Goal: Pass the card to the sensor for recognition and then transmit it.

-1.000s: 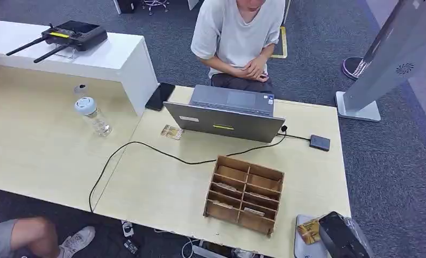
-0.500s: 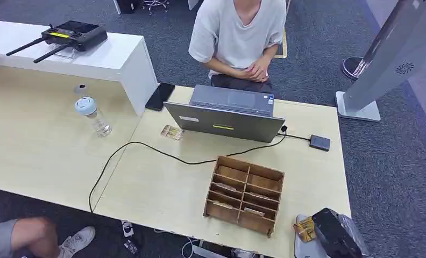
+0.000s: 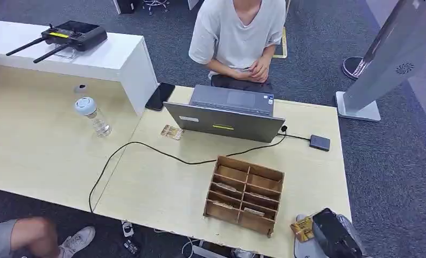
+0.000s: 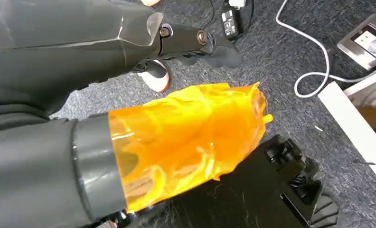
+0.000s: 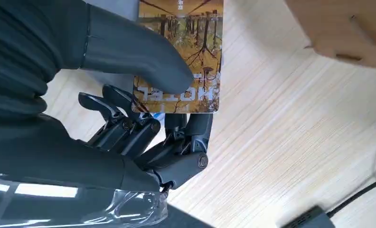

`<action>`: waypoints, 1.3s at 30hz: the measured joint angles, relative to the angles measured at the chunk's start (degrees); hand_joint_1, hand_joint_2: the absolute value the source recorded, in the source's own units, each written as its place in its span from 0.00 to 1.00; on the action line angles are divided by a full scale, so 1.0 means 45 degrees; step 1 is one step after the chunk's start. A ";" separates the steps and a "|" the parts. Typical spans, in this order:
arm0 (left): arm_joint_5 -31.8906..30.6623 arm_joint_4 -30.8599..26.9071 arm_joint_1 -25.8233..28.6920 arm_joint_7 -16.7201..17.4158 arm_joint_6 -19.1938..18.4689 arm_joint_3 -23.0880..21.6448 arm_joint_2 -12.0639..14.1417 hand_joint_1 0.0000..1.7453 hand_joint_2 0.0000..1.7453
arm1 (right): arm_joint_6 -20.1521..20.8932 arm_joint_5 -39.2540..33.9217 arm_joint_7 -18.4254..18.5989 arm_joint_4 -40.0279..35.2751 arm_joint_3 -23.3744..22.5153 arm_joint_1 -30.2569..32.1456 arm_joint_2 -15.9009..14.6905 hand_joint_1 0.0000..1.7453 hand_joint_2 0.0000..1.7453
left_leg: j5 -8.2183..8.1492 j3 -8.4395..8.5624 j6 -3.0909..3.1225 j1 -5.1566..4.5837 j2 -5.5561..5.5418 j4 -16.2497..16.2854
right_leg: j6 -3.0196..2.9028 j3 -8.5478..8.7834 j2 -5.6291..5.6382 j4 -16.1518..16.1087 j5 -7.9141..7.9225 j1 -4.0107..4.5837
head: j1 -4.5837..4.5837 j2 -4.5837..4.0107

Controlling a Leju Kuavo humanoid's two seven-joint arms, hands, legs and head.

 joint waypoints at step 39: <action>-0.0685 -0.0010 0.0386 0.0058 -0.0277 0.0860 -0.0180 0.00 0.00 | -0.0267 0.0467 0.0360 -0.0053 -0.1025 0.0419 -0.0015 1.00 1.00 | -0.0001 0.0001 0.0000 0.0000 0.0000 0.0000 | 0.0000 0.0000 0.0001 -0.0001 0.0000 0.0000 | 0.0000 0.0000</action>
